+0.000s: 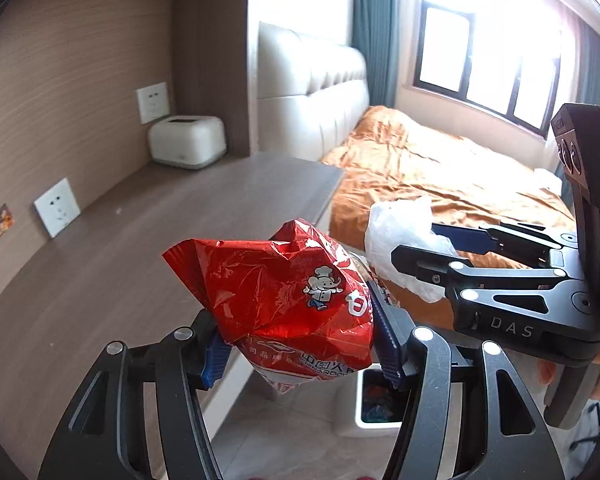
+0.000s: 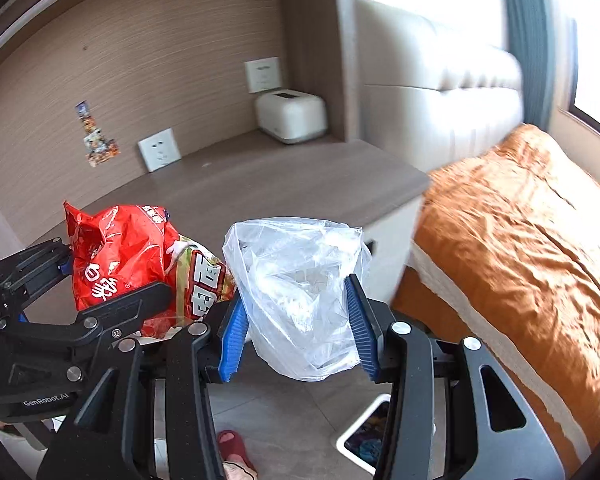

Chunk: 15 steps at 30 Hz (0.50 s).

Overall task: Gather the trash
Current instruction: 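Carry snack bag and plastic bag over the white bin and open both tools to drop them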

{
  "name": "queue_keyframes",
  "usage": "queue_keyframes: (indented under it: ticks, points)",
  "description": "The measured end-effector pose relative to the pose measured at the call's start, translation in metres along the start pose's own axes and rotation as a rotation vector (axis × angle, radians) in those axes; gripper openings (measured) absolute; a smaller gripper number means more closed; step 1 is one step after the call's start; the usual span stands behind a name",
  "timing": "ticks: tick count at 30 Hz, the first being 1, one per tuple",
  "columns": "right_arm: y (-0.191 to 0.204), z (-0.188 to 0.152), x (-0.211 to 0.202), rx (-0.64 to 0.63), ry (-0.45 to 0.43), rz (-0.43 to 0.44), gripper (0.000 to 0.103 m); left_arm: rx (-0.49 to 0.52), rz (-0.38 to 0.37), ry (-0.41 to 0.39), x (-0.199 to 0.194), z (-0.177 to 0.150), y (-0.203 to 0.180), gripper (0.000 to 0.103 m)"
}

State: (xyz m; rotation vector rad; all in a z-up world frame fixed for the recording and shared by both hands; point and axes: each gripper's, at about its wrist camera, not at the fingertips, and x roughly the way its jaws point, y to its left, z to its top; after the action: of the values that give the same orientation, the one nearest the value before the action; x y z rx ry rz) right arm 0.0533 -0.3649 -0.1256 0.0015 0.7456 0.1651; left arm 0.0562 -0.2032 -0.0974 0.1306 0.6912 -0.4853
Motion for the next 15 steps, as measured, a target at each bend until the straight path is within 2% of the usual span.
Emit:
queue_keyframes:
  ticks: [5, 9, 15]
  points:
    - [-0.050, -0.032, -0.021, 0.081, 0.008, -0.082, 0.048, 0.074, -0.076, 0.024, 0.023, -0.003, -0.052, 0.059]
    - [-0.085, -0.062, -0.025, 0.145, 0.037, -0.150, 0.049, 0.121, -0.131, 0.072, 0.053, -0.015, -0.085, 0.059]
    - [-0.141, -0.123, -0.006, 0.247, 0.135, -0.227, 0.049, 0.199, -0.223, 0.179, 0.118, -0.060, -0.130, 0.059]
